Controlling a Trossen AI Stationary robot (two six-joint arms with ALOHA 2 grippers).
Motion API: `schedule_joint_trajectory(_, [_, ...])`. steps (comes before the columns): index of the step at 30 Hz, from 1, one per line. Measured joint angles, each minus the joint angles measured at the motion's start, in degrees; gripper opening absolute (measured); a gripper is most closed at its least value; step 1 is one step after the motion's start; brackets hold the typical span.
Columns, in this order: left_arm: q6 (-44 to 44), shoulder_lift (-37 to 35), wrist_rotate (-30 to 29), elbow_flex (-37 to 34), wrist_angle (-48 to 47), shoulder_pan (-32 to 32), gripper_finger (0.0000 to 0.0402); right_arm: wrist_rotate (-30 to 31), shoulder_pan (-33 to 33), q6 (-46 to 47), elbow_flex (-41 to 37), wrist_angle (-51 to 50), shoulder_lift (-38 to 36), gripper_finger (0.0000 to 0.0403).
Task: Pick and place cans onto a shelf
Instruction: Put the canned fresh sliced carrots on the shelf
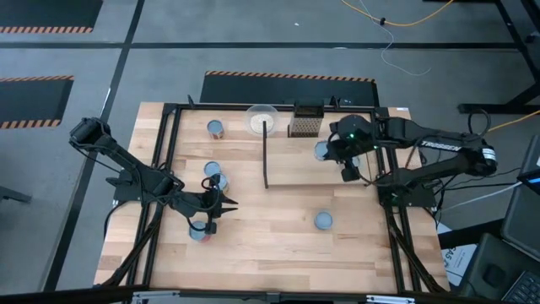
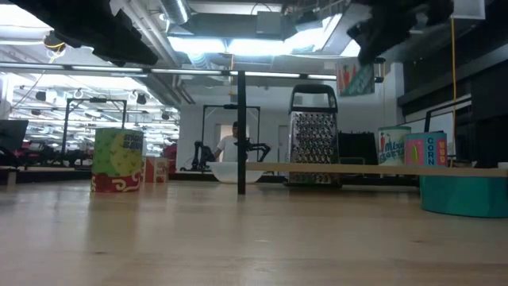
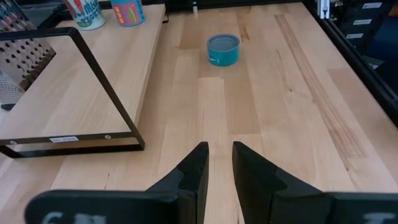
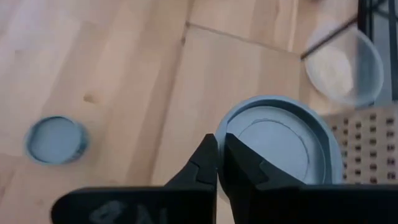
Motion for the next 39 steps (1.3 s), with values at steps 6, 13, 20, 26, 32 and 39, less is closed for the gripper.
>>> schedule_joint_trajectory(6, [0.0,0.0,0.0,0.0,0.0,0.0,0.0066,-0.3,-7.1,-1.9,-4.4,2.1,0.0,0.0017])
schedule_joint_trajectory(13, [0.0,0.0,0.0,0.0,0.0,0.0,0.0066,-0.3,-13.6,-3.1,-9.1,6.3,0.2,0.0017])
schedule_joint_trajectory(20, [0.0,0.0,0.0,0.0,0.0,0.0,0.0066,-2.6,-17.3,-3.2,-13.5,11.3,0.2,0.0018])
schedule_joint_trajectory(26, [0.0,0.0,0.0,0.0,0.0,0.0,0.0066,-4.7,-18.8,-3.4,-17.6,17.8,0.2,0.0018])
schedule_joint_trajectory(32, [0.0,0.0,0.0,0.0,0.0,0.0,0.0066,-7.3,-20.3,-4.6,-20.8,21.2,0.2,0.0019])
schedule_joint_trajectory(39, [0.0,0.0,0.0,0.0,0.0,0.0,0.0066,-7.8,-21.6,-4.6,-21.5,22.0,0.6,0.002])
